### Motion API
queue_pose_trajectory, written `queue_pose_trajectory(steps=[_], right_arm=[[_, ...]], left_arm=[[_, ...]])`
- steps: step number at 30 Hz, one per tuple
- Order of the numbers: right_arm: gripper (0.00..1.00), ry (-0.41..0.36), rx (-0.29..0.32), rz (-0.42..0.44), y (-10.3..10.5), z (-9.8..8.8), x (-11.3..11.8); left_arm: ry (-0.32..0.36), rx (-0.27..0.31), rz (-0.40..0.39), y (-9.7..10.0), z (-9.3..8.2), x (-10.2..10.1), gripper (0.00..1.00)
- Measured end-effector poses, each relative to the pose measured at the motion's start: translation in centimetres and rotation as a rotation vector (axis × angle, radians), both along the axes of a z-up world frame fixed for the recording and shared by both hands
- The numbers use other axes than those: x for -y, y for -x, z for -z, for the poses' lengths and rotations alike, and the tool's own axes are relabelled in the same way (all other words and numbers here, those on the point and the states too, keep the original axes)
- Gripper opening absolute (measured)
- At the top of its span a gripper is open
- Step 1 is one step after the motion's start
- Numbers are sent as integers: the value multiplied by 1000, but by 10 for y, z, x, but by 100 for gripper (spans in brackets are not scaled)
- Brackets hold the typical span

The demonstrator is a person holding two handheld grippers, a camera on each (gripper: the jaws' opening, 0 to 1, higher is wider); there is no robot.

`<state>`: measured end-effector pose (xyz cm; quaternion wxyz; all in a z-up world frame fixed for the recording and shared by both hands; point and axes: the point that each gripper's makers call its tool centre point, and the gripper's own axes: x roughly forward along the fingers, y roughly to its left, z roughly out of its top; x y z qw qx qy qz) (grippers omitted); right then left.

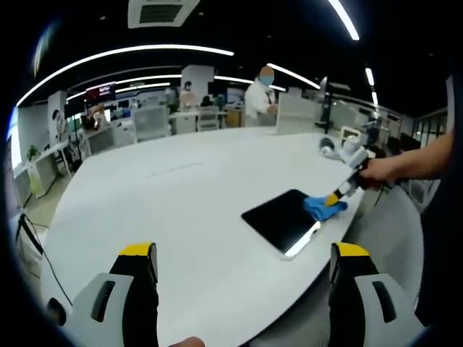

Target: Wipe the mirror surface with the cleaning cloth until all visible marks leave the cleaned area.

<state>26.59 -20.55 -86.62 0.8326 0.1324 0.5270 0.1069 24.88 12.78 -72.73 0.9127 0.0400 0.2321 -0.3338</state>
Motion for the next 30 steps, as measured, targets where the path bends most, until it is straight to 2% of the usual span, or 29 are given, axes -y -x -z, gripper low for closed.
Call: queue_pose_trajectory(steps=[11,30], right_arm=[[0,-5,-20,-8,10,0,-3],[0,1,-26,-6,9,0,-3]], left_arm=[[2,2,9,0,0,4,100],[9,-5,6,3,4,4,100]])
